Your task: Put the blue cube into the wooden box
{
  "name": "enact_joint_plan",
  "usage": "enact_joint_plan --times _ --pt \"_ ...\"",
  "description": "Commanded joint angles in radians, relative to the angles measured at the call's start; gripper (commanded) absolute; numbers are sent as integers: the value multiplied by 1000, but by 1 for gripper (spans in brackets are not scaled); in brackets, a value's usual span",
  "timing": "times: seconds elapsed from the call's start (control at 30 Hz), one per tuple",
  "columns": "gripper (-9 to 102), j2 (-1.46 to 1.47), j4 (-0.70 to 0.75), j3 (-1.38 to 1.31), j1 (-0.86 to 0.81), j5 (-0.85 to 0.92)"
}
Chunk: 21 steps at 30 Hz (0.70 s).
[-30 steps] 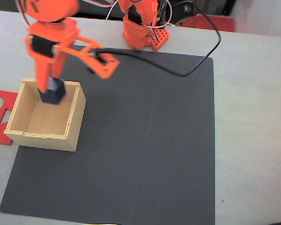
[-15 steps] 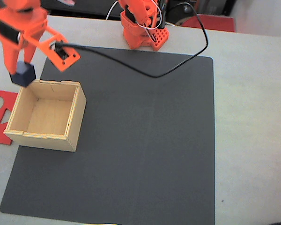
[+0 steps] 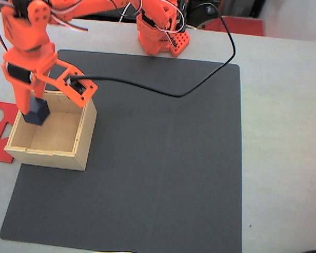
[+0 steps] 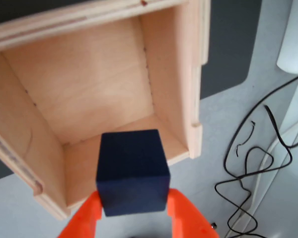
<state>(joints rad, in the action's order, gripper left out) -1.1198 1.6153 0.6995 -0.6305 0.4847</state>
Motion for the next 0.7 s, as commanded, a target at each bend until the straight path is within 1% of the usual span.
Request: enact_joint_plan --times 0.0,0.33,0.6,0.67 --pt "0 20 -14 -3 6 -12" --pt "0 224 -44 -5 3 -15" --pt "0 290 -71 -14 9 -17" --pt "4 301 -72 -14 14 -17"
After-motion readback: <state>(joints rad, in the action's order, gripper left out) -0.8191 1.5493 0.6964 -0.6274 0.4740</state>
